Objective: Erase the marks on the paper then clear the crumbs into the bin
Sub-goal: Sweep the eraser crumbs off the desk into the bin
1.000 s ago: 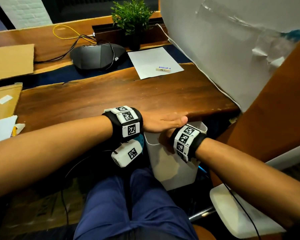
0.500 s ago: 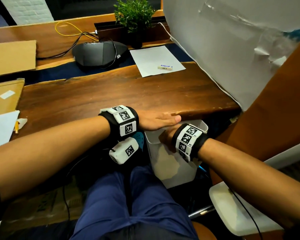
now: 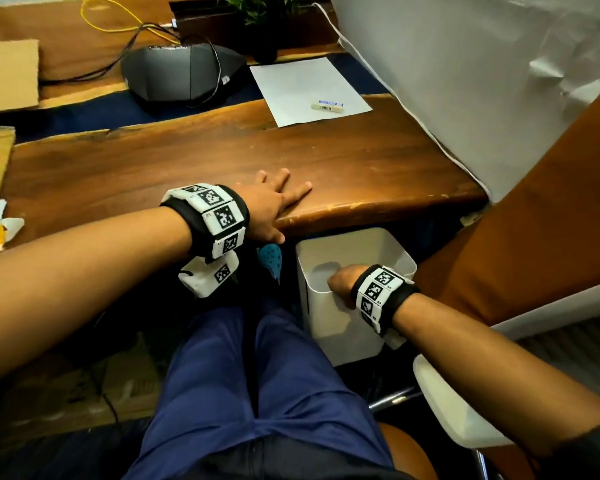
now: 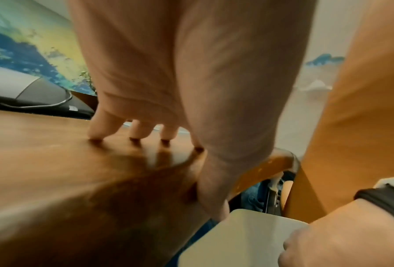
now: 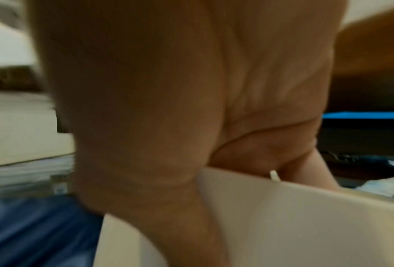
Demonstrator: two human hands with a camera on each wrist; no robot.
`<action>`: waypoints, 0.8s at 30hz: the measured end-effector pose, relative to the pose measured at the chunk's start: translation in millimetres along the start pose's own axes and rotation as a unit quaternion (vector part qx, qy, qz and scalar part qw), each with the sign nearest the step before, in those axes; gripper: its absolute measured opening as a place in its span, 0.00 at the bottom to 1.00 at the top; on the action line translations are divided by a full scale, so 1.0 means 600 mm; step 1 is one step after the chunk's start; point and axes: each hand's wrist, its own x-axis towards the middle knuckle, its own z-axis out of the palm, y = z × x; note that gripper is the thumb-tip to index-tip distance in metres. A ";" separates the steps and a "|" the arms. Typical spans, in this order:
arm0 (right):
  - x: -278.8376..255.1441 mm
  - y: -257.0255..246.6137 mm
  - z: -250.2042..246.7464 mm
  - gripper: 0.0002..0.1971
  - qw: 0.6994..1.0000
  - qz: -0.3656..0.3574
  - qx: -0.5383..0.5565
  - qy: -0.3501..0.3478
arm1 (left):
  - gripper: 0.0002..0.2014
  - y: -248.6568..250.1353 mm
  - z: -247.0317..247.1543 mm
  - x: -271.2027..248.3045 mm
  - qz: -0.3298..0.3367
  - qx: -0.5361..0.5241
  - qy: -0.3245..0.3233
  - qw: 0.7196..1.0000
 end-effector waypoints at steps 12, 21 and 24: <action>0.183 0.002 0.280 0.19 0.998 0.063 -0.002 0.014 | 0.53 -0.003 -0.013 0.015 0.018 0.124 0.047 0.991; 0.246 0.013 0.366 0.18 0.999 0.044 -0.016 -0.005 | 0.52 0.000 -0.014 0.012 -0.003 0.120 0.043 0.992; 0.265 0.016 0.375 0.18 0.999 0.040 -0.031 -0.008 | 0.53 -0.001 -0.010 0.017 -0.009 0.110 0.042 0.993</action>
